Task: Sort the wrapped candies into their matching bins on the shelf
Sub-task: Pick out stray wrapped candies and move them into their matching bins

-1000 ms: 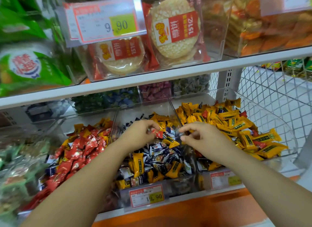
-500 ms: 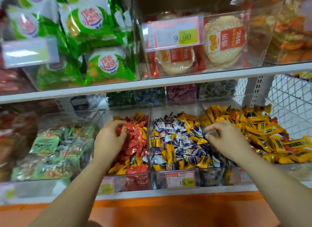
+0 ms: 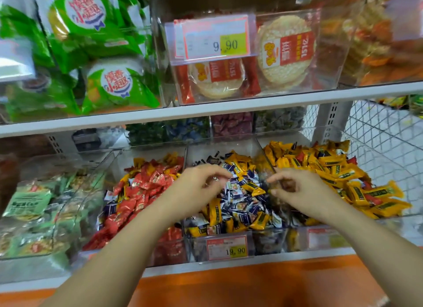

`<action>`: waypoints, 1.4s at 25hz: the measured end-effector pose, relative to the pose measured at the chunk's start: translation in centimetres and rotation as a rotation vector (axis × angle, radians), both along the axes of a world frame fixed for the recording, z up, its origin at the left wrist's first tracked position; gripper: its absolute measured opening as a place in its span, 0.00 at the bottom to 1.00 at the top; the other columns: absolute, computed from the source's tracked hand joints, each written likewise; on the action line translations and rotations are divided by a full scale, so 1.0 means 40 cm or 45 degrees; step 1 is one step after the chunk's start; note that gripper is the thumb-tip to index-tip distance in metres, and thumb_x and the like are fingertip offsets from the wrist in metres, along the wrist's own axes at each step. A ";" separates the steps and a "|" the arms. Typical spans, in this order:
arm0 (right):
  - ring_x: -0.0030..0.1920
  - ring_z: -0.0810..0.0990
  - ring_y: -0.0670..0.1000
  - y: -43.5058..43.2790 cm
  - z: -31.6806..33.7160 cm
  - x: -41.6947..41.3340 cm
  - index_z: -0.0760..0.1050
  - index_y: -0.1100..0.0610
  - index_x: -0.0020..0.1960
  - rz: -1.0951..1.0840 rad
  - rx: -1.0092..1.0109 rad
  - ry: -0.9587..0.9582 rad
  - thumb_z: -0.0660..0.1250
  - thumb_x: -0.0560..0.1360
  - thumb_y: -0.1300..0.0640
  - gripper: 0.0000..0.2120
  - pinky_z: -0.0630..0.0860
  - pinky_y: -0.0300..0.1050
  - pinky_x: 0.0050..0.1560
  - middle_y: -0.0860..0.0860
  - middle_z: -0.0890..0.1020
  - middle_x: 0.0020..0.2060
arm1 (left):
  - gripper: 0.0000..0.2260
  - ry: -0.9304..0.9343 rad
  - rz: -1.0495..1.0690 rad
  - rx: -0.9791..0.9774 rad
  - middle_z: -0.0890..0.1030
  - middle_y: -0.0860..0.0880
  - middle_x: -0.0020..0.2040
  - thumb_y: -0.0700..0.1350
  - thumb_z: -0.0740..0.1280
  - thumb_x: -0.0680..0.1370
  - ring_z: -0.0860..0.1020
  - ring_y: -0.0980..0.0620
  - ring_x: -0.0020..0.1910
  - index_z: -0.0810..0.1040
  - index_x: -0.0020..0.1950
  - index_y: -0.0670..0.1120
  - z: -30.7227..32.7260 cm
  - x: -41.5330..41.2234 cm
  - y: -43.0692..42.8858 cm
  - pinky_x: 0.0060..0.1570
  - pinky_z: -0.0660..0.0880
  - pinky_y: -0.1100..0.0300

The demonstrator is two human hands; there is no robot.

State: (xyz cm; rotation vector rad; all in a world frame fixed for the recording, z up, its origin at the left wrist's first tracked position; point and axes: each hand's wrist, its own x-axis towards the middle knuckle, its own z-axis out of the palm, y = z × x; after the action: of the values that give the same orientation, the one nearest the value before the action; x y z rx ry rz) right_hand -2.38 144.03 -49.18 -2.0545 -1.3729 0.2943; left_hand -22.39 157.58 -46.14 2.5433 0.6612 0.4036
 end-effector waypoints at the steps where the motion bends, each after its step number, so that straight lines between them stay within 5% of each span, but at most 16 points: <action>1: 0.68 0.67 0.47 -0.005 -0.004 0.005 0.78 0.48 0.55 0.032 -0.003 -0.007 0.69 0.73 0.56 0.11 0.62 0.36 0.62 0.48 0.70 0.69 | 0.10 0.202 -0.145 -0.194 0.79 0.58 0.55 0.48 0.60 0.80 0.78 0.62 0.48 0.77 0.59 0.55 -0.006 0.038 -0.021 0.49 0.75 0.70; 4: 0.65 0.64 0.37 -0.021 -0.015 0.026 0.78 0.48 0.55 0.106 0.020 0.035 0.70 0.73 0.56 0.11 0.65 0.26 0.57 0.52 0.73 0.66 | 0.13 0.631 -0.363 -0.545 0.79 0.55 0.58 0.44 0.57 0.82 0.80 0.56 0.53 0.76 0.62 0.51 -0.042 0.125 -0.052 0.55 0.77 0.58; 7: 0.60 0.63 0.32 -0.030 -0.017 0.038 0.79 0.50 0.56 0.155 0.017 0.051 0.69 0.73 0.57 0.12 0.64 0.17 0.46 0.51 0.77 0.61 | 0.15 0.739 -0.331 -0.584 0.77 0.54 0.62 0.41 0.55 0.82 0.79 0.56 0.53 0.73 0.66 0.52 -0.063 0.165 -0.045 0.55 0.77 0.58; 13: 0.54 0.70 0.35 -0.035 -0.005 0.038 0.78 0.47 0.56 0.192 -0.003 0.002 0.69 0.74 0.54 0.11 0.70 0.37 0.60 0.45 0.68 0.69 | 0.18 0.721 -0.299 -0.305 0.76 0.53 0.63 0.41 0.56 0.82 0.77 0.54 0.58 0.71 0.67 0.57 -0.090 0.196 -0.013 0.51 0.76 0.65; 17: 0.55 0.70 0.37 -0.036 -0.003 0.034 0.77 0.47 0.58 0.198 -0.012 -0.003 0.68 0.74 0.53 0.12 0.70 0.41 0.63 0.45 0.66 0.71 | 0.15 0.619 -0.230 -0.098 0.70 0.55 0.70 0.42 0.58 0.81 0.70 0.55 0.67 0.73 0.66 0.54 -0.112 0.181 0.032 0.65 0.67 0.57; 22: 0.56 0.72 0.40 -0.036 -0.001 0.033 0.76 0.47 0.58 0.198 -0.038 0.022 0.67 0.75 0.54 0.13 0.70 0.43 0.63 0.46 0.66 0.71 | 0.13 0.466 -0.142 -0.061 0.77 0.57 0.57 0.43 0.60 0.81 0.79 0.52 0.45 0.75 0.63 0.55 -0.105 0.143 0.034 0.47 0.77 0.54; 27: 0.53 0.75 0.43 -0.037 0.001 0.030 0.76 0.47 0.59 0.180 -0.050 0.005 0.67 0.75 0.53 0.13 0.72 0.42 0.59 0.46 0.66 0.71 | 0.11 0.456 -0.226 -0.288 0.81 0.57 0.46 0.40 0.59 0.80 0.80 0.60 0.42 0.79 0.54 0.53 -0.060 0.120 -0.020 0.46 0.78 0.62; 31: 0.53 0.75 0.45 -0.036 0.004 0.027 0.76 0.47 0.58 0.172 -0.062 0.012 0.67 0.75 0.54 0.12 0.73 0.43 0.59 0.46 0.66 0.71 | 0.15 0.763 -0.264 -0.309 0.80 0.56 0.53 0.39 0.56 0.81 0.78 0.59 0.47 0.77 0.61 0.52 -0.070 0.110 -0.033 0.51 0.78 0.60; 35: 0.54 0.75 0.45 -0.036 0.003 0.025 0.76 0.46 0.58 0.166 -0.059 0.023 0.67 0.75 0.54 0.12 0.73 0.44 0.60 0.46 0.66 0.71 | 0.16 0.759 -0.246 -0.176 0.75 0.56 0.63 0.41 0.58 0.81 0.77 0.55 0.56 0.72 0.66 0.56 -0.086 0.110 -0.011 0.60 0.74 0.54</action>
State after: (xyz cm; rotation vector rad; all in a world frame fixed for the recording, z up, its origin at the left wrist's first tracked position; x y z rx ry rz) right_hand -1.38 142.58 -49.05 -1.9981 -1.5050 0.4025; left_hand -17.98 157.13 -49.56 2.5578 0.6064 -0.4704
